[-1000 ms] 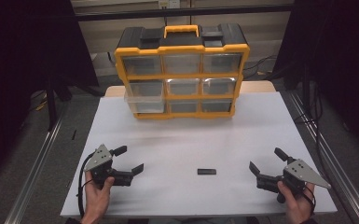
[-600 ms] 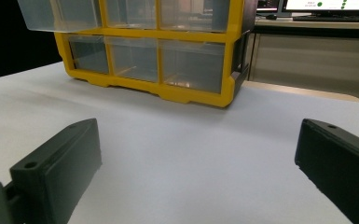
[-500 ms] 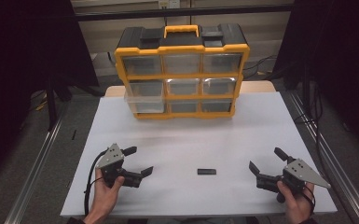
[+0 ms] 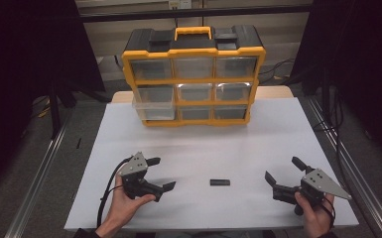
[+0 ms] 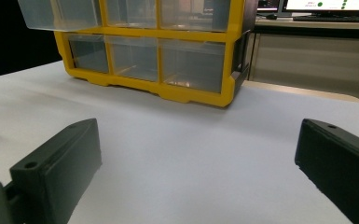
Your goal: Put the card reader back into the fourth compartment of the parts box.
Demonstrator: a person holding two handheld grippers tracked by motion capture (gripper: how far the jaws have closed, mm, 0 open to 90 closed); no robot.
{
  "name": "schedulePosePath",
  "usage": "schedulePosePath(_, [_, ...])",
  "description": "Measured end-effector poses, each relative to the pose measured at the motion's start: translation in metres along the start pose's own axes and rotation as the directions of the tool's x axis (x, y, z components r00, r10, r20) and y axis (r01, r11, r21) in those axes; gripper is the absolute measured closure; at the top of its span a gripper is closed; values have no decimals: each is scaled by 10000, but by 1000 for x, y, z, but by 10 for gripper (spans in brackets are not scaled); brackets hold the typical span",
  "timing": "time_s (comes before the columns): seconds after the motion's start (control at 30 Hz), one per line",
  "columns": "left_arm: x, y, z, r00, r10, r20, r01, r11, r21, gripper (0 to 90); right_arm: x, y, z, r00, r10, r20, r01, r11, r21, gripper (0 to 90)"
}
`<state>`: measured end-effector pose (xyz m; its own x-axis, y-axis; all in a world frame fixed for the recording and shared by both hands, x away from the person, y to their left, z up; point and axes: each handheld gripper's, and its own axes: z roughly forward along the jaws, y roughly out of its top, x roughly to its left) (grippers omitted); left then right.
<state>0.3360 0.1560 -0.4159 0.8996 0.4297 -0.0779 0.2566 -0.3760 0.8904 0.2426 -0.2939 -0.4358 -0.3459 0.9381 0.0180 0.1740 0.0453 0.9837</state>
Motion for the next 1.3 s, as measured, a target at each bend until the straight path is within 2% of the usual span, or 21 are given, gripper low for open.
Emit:
schedulePosePath(0.2, [-6,10,13,9988,170,451,-172,9998,47,37,0,0,0,10000,-12,-18,12,10000,-2,0])
schedulePosePath(0.63, [-8,21,34,9964,417,735,-450,9980,436,52,0,0,0,10000,-27,-50,27,10000,16,0])
schedulePosePath(1.0, [-12,35,57,9898,750,1210,-864,9920,916,65,0,0,0,10000,-13,-71,14,10000,51,0])
schedulePosePath(1.13, [-13,40,66,9844,912,1503,-1084,9880,1104,79,0,0,1,10000,-27,-69,27,10000,35,0])
schedulePosePath(1.3, [-15,47,74,9821,915,1646,-1130,9855,1266,87,0,0,1,10000,-12,-90,13,10000,33,0])
